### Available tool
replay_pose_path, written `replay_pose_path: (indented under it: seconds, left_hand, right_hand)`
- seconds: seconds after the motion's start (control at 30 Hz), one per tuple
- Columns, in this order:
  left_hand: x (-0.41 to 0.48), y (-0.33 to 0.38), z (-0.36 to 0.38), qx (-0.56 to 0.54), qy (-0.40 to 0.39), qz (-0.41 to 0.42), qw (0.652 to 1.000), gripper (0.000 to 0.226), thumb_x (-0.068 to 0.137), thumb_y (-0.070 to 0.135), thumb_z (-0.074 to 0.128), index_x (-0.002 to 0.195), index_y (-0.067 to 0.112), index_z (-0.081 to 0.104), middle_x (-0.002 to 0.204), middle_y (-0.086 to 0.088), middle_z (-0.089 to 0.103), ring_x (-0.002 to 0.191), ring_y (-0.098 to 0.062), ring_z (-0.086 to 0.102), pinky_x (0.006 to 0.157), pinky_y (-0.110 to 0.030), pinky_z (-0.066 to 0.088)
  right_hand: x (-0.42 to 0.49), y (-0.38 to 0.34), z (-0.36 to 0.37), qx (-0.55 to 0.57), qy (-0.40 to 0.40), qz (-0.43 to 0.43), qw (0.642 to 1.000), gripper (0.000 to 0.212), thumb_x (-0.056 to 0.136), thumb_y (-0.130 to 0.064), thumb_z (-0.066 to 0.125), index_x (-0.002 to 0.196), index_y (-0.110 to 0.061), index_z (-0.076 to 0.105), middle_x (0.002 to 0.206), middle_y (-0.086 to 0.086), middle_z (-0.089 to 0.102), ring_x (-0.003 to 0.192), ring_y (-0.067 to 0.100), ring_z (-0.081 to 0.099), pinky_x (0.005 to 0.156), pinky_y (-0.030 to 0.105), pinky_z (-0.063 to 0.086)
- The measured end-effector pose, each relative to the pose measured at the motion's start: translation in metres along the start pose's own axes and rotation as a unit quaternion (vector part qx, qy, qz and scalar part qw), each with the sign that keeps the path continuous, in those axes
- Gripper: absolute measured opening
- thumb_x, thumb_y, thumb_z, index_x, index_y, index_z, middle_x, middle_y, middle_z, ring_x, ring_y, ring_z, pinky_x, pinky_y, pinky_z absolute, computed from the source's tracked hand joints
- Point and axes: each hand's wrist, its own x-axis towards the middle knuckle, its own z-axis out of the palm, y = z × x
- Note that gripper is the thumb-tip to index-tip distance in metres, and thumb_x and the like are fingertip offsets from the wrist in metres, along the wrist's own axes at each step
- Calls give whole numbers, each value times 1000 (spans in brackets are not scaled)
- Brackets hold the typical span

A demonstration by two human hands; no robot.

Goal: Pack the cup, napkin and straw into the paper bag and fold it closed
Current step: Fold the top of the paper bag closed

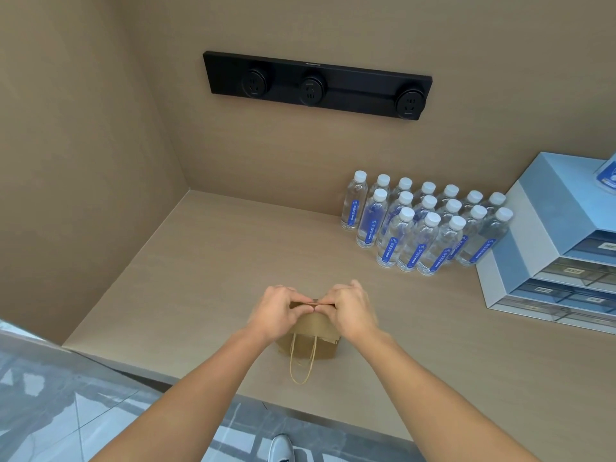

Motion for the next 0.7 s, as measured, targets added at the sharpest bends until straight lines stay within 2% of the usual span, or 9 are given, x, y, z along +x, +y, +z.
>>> replay_pose_path:
  seconds: [0.1,0.17,0.23,0.33,0.4,0.47,0.53,0.6,0.7]
  left_hand:
    - [6,-7,-7,1,-6,-17,1000,15,85,32,74,96,24,80,101,5,77,98,-12,67,91,-23,49]
    - [7,-6,-7,8,0,-11,1000,15,85,34,73,94,23,80,99,5,77,97,-12,66,90,-25,49]
    - [6,-5,-5,7,10,-4,1000,16,84,36,74,92,24,80,96,6,77,94,-11,65,88,-27,50]
    - [3,-12,-9,11,-20,-7,1000,24,77,42,79,94,25,78,96,7,75,94,-12,64,87,-31,50]
    - [1,-17,-15,45,-56,-5,997,35,71,42,83,100,24,77,100,4,74,97,-14,62,88,-31,49]
    - [1,-19,-19,57,-65,-17,996,36,69,37,86,101,22,77,102,1,75,94,-16,62,86,-28,49]
    - [1,-16,-21,53,-59,-30,996,30,72,29,85,100,21,77,102,0,74,88,-16,61,79,-24,46]
    - [0,-12,-22,61,-52,-35,996,25,76,25,82,100,20,76,102,0,73,92,-18,61,80,-24,46]
    - [-4,-7,-23,66,-39,-47,996,15,81,21,77,96,19,77,97,-1,75,93,-19,64,82,-25,49]
  right_hand:
    - [3,13,-7,83,17,37,996,9,82,-21,73,88,-20,79,94,1,70,94,24,61,87,33,49]
    - [4,19,-11,115,41,64,990,9,76,-15,78,85,-14,79,88,1,67,86,22,62,79,26,48]
    - [1,17,-11,116,10,71,991,27,68,-20,85,93,-13,77,90,1,61,83,19,56,75,23,42]
    - [-8,16,-7,119,-58,70,989,65,57,-26,91,116,-13,69,110,6,58,99,22,56,88,26,45]
    - [-12,17,-6,131,-53,84,986,73,55,-23,93,121,-12,64,114,6,57,102,22,56,90,25,45]
    - [-12,18,-6,132,-39,87,987,68,56,-18,92,118,-11,66,106,3,56,91,19,54,84,24,44]
    - [-12,17,-7,126,-23,91,988,53,60,-11,88,109,-10,69,95,0,53,83,19,53,80,26,47]
    - [-12,18,-7,102,-13,94,990,37,67,-8,83,101,-8,71,90,1,54,82,23,55,80,31,51]
    - [-13,19,-5,84,2,103,991,17,76,-13,76,93,-14,73,88,7,64,84,29,58,79,35,54]
